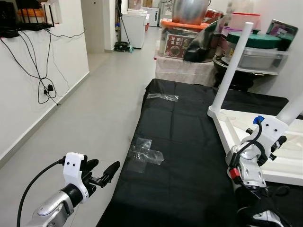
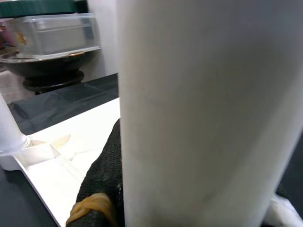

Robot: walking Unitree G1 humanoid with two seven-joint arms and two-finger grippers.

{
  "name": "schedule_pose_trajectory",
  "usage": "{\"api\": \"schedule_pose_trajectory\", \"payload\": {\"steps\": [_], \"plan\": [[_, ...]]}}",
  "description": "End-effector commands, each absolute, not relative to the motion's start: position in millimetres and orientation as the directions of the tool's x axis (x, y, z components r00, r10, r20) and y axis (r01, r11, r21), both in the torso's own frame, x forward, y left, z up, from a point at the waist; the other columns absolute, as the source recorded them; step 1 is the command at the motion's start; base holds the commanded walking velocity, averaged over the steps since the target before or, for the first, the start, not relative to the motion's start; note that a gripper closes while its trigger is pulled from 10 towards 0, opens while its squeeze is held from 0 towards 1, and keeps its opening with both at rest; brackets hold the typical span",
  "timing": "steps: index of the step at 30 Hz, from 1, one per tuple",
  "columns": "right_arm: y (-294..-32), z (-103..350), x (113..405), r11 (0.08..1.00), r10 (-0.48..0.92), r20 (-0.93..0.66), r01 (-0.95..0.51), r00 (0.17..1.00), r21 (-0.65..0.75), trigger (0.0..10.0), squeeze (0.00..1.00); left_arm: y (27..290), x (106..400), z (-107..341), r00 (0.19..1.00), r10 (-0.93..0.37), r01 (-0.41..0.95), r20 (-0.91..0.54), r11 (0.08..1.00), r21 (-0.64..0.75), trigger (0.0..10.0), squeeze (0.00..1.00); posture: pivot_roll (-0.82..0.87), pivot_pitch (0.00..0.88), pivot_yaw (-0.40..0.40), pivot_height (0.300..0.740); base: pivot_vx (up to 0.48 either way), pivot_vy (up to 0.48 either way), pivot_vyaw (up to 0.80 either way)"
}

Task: Building children table

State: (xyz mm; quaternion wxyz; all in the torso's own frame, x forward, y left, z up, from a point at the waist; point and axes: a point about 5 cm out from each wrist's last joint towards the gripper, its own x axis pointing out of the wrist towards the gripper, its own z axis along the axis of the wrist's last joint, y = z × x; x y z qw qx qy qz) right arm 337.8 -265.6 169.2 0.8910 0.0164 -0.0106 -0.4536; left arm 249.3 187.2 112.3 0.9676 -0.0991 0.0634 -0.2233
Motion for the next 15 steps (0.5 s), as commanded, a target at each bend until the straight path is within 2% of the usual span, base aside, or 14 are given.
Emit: {"api": "schedule_pose_trajectory", "payload": {"steps": [1, 15], "plan": [[-268.8, 125.3, 326.3, 0.606, -0.792, -0.077, 0.767, 0.605, -0.213, 10.0, 0.0, 184.5, 248.0, 110.7, 0.884, -0.459, 0.432, -0.088, 0.875, -0.219, 10.0, 0.0, 0.06, 0.0, -0.072, 0.74, 0.0, 0.0, 0.0], [-260.6, 143.4, 339.8, 0.737, -0.65, 0.004, 0.631, 0.76, -0.244, 10.0, 0.0, 183.4, 248.2, 109.9, 0.883, -0.46, 0.433, -0.091, 0.874, -0.218, 10.0, 0.0, 0.06, 0.0, -0.075, 0.74, 0.0, 0.0, 0.0]]}}
